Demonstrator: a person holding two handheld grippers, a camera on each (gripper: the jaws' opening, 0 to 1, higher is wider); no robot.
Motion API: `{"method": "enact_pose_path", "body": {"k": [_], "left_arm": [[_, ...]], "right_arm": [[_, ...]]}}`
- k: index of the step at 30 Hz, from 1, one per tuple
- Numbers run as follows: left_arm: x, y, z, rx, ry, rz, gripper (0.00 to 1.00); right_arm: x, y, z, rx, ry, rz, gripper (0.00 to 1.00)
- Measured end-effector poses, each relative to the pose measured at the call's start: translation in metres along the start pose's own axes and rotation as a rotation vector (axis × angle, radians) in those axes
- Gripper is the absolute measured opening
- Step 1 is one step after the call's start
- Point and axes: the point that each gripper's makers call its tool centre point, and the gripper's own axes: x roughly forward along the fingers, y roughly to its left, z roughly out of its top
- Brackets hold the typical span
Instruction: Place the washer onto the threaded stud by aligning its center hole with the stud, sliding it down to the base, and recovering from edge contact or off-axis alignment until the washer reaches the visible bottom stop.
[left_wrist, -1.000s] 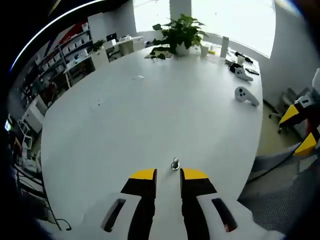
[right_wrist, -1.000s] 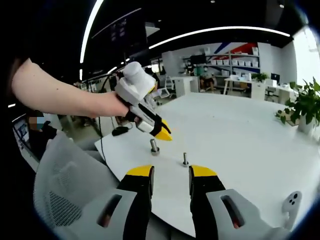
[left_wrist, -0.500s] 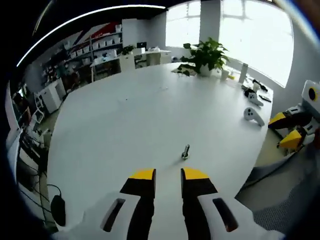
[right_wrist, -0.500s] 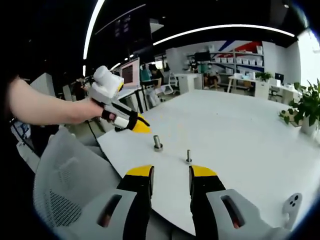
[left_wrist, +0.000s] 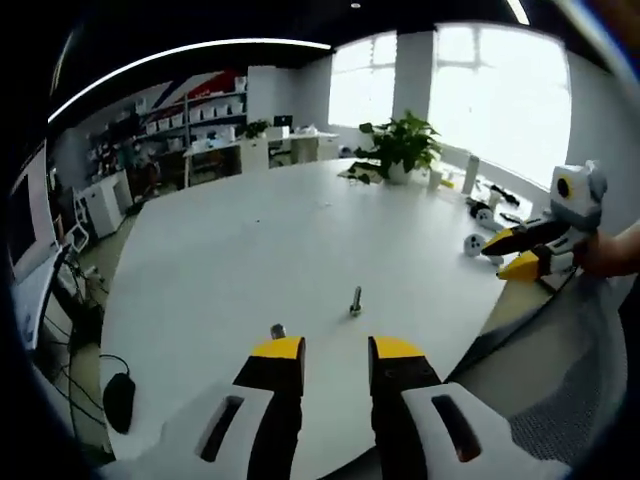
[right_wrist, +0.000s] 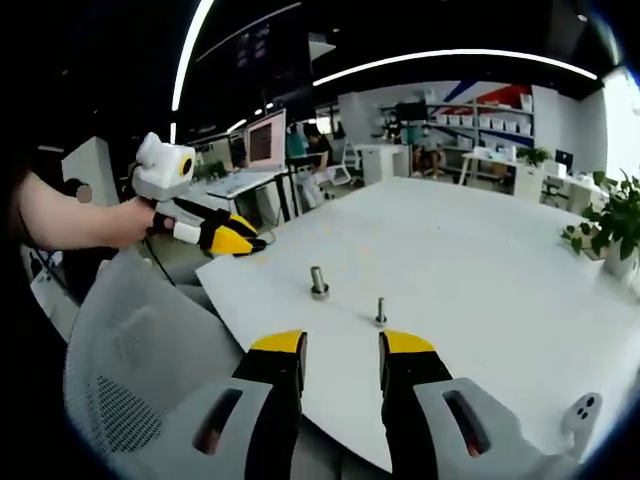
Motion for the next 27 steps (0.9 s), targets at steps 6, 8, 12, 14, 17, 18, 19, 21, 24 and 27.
{"method": "enact_pose_path", "body": {"k": [6,8,12,14,17,18,19,21,24,27], "left_arm": [[-0.01,0.003,-0.008,0.009,-0.022,0.003,0.23],[-0.013,0.003,-0.008,0.004,-0.036,0.011,0.23],[-0.022,0.006,-0.005,-0.002,-0.068,0.015,0.23],[-0.025,0.008,-0.002,-0.015,-0.101,0.02,0.22],[-0.021,0.006,-0.002,0.043,-0.1,0.032,0.21],[-0.021,0.003,0.001,0.04,-0.109,0.029,0.21],[-0.021,0.001,0.004,0.037,-0.122,0.025,0.21],[-0.02,0.0,0.005,0.048,-0.131,0.022,0.21],[-0.023,0.001,0.004,0.065,-0.133,0.029,0.21],[-0.025,0.004,0.009,0.051,-0.164,0.034,0.22]], "right_arm": [[-0.001,-0.003,0.004,0.008,-0.022,-0.018,0.34],[-0.001,-0.003,0.005,0.005,-0.026,-0.018,0.34],[0.0,-0.004,0.003,0.0,-0.01,-0.036,0.39],[0.0,-0.006,0.003,0.01,-0.006,-0.042,0.39],[-0.003,-0.009,0.007,0.035,-0.033,-0.053,0.39],[-0.003,-0.009,0.007,0.033,-0.033,-0.055,0.39],[-0.003,-0.01,0.008,0.024,-0.034,-0.058,0.39],[-0.002,-0.01,0.006,0.022,-0.024,-0.064,0.4],[-0.002,-0.011,0.006,0.0,-0.027,-0.089,0.41],[-0.001,-0.014,0.009,0.0,-0.048,-0.095,0.44]]}}
